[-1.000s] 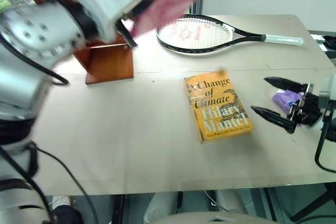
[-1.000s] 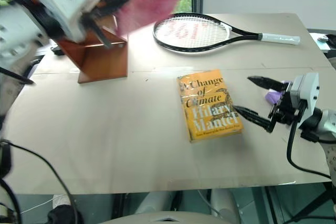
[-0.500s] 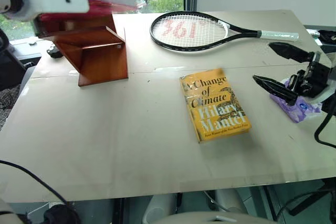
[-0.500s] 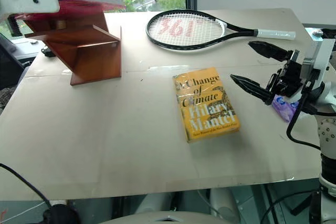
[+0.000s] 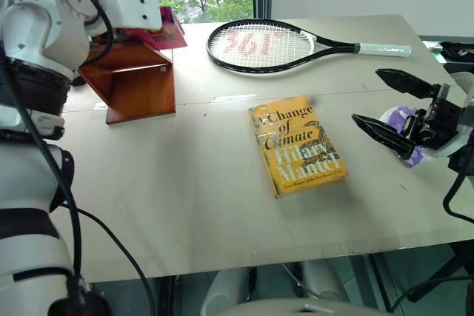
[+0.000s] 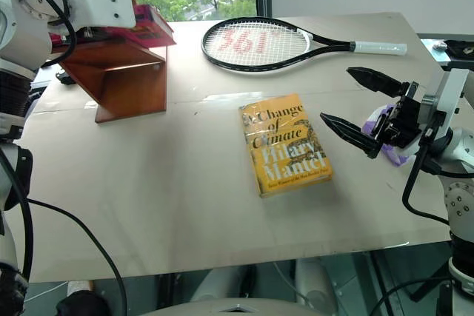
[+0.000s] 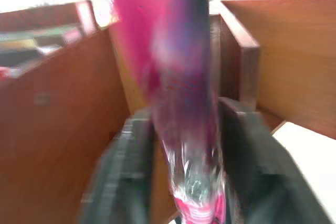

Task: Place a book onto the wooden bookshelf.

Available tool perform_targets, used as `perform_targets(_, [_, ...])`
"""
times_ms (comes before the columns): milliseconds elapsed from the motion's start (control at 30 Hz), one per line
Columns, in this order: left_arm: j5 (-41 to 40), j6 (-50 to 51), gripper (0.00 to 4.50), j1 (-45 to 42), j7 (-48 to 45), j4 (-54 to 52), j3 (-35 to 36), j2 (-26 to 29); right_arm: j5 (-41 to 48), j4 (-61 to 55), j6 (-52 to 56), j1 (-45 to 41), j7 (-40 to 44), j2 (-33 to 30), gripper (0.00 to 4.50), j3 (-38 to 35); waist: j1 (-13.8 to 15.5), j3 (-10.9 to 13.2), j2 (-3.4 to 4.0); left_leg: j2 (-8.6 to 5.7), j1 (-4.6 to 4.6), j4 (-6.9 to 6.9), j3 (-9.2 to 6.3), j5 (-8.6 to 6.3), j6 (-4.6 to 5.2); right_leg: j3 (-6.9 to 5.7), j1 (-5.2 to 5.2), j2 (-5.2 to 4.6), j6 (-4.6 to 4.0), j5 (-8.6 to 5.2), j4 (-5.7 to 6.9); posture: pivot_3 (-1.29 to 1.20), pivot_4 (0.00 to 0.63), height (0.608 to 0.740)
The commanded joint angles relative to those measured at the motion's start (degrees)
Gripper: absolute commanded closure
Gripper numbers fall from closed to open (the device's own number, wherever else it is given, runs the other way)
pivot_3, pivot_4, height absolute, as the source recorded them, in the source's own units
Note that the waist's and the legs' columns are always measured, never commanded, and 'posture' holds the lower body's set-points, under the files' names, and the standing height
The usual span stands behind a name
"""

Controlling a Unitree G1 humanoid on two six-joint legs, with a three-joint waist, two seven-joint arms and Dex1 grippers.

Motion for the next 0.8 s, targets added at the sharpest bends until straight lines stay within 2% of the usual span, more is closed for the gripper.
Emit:
perform_targets(33, [-2.3, -0.4, 0.85, 0.1, -0.6, -6.4, 6.9, 3.7, 1.6, -2.8, 0.1, 0.5, -0.6, -1.3, 0.0, -2.7, 0.0, 0.0, -0.02, -0.01, -0.05, 0.0, -0.03, -0.01, 0.01, -0.03, -0.01, -0.03, 0.0, 0.0, -0.05, 0.0, 0.15, 0.74])
perform_targets(133, [-11.6, 5.6, 0.85, 7.6, -7.8, -20.0, 16.2, 7.1, 2.9, -2.9, 0.5, 1.0, -0.6, -2.0, 0.0, -3.9, -0.3, 0.0, -0.01, -0.02, -0.17, -0.05, -0.06, -0.04, 0.05, -0.1, -0.07, -0.14, 0.0, 0.0, -0.17, 0.0, 0.15, 0.74])
perform_targets(233, [-25.4, 20.0, 0.85, 20.2, -16.5, -39.3, 31.2, 7.8, 5.3, -2.8, 1.4, 0.5, -0.6, -2.6, 0.0, -5.6, -0.5, 0.0, 0.0, -0.01, -0.24, -0.04, -0.12, -0.04, 0.05, -0.25, -0.07, -0.2, 0.0, -0.01, -0.23, 0.0, 0.15, 0.74])
perform_targets(300, [-33.7, 34.9, 0.85, 28.1, -20.0, -52.2, 41.0, 5.8, 7.0, -2.7, 2.0, -0.7, -1.6, -2.6, 0.0, -6.0, -0.6, 0.0, 0.0, 0.0, -0.32, -0.02, -0.16, -0.06, 0.08, -0.29, -0.06, -0.21, 0.0, -0.01, -0.29, 0.0, 0.15, 0.74])
perform_targets(367, [-40.0, 46.0, 0.85, 34.5, -20.1, -61.5, 46.8, 2.4, 8.4, -2.6, 2.5, -2.0, -2.4, -2.4, 0.0, -6.0, -0.5, 0.0, -0.01, 0.01, -0.31, 0.02, -0.17, -0.07, 0.09, -0.3, -0.06, -0.2, 0.0, -0.01, -0.39, 0.0, 0.15, 0.74])
perform_targets(433, [-44.5, 51.3, 0.85, 38.5, -18.2, -67.2, 49.7, 0.0, 9.3, -2.3, 2.8, -2.9, -2.9, -2.4, 0.0, -6.0, -0.3, 0.0, -0.01, -0.01, -0.15, 0.0, -0.15, -0.08, 0.1, -0.29, 0.01, -0.19, 0.0, -0.01, -0.31, 0.0, 0.15, 0.74])
perform_targets(467, [-45.1, 51.1, 0.85, 42.8, -16.1, -69.7, 50.2, -1.9, 9.9, -2.0, 2.9, -3.4, -3.1, -2.4, 0.0, -6.1, -0.1, 0.0, -0.02, 0.0, -0.02, 0.0, -0.15, -0.08, 0.1, -0.28, 0.11, -0.19, 0.0, -0.01, -0.25, 0.0, 0.15, 0.74])
perform_targets(567, [-45.4, 41.1, 0.85, 54.9, -4.2, -72.9, 51.5, -16.2, 11.2, -2.2, 3.6, -4.5, -4.3, -2.2, 0.0, -5.9, 0.8, -0.2, 0.41, 0.03, 0.4, 0.0, -0.05, -0.05, 0.05, -0.15, 0.44, -0.18, -0.09, 0.05, -0.2, 0.0, 0.15, 0.74])
perform_targets(667, [-46.1, 33.1, 0.85, 60.2, 4.5, -72.6, 50.6, -25.0, 12.5, -2.5, 4.3, -4.0, -4.7, -2.6, 0.0, -6.9, 1.3, 0.1, -0.26, 0.13, 0.77, -0.03, -0.11, -0.04, 0.02, -0.07, 0.84, -0.14, -0.17, 0.09, -0.24, 0.0, 0.15, 0.74])
perform_targets(733, [-47.7, 29.7, 0.85, 63.6, 9.2, -71.9, 49.8, -30.9, 13.9, -3.1, 5.2, -3.8, -5.6, -3.1, 0.0, -7.3, 1.9, 0.0, -0.25, 0.17, 0.86, -0.02, -0.1, -0.03, 0.0, -0.07, 0.97, -0.12, -0.23, 0.14, -0.35, 0.0, 0.15, 0.74])
perform_targets(800, [-49.2, 26.4, 0.85, 67.1, 11.1, -70.2, 49.0, -33.6, 15.2, -3.7, 6.4, -3.2, -6.4, -3.7, 0.0, -7.9, 2.3, 0.0, -0.23, 0.15, 0.89, -0.04, -0.06, -0.04, 0.01, -0.03, 0.99, -0.14, -0.22, 0.14, -0.38, 0.0, 0.15, 0.74])
